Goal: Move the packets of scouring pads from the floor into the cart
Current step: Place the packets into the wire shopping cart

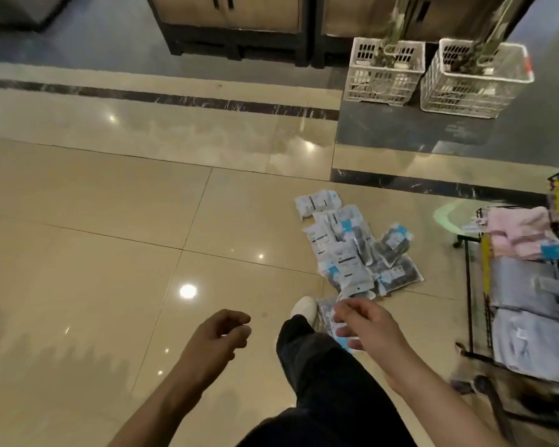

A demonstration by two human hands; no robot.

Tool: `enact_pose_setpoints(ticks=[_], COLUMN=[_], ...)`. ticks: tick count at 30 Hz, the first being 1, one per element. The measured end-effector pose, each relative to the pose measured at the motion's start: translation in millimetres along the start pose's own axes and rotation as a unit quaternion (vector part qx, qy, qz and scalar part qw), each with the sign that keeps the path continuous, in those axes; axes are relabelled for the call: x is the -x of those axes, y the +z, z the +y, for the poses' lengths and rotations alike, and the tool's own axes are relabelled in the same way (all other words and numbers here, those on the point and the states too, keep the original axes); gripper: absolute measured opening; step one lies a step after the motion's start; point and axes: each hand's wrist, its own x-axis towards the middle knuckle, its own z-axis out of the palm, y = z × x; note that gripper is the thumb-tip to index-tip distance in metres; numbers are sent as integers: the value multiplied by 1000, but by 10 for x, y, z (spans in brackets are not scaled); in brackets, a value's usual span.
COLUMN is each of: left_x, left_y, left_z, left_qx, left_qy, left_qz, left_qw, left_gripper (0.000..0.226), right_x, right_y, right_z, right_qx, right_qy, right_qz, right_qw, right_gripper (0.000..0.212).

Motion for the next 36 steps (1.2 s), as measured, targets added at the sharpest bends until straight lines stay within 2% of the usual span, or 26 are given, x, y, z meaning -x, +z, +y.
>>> enact_pose_setpoints(ticks=[6,13,18,24,28,31,36], left_x=[-884,-1833,-2733,-3957,-5022,-5848,-7000], left_y=[-205,-199,62,737,1421,2003,2748], left_z=[779,1669,2287,2782,2471,1872,657], left_qx=[-15,-31,-109,-140,-157,-148,-153], left_qy=[-64,-57,-61,-69,-25,-48,-89], left_qz=[-19,-75,-142,-232,-226,-230,-212], left_qw=[998,995,982,960,961,961,961], left_gripper=[14,16,17,23,24,29,38], right_x=[-734,-1329,-1744,-2432,-3514,-4566,-5944], right_y=[-175,-381,-518,-551,-431,-281,20], right_z=[-511,-940,-1007,-754,-168,390,1457], right_qx=[-6,-7,-61,-147,-166,-181,-140], right_qy=[49,99,125,200,205,196,176], right_qz=[12,57,124,216,230,249,267], right_qw=[999,993,982,944,937,931,937], right_gripper=[12,11,6,15,13,19,27])
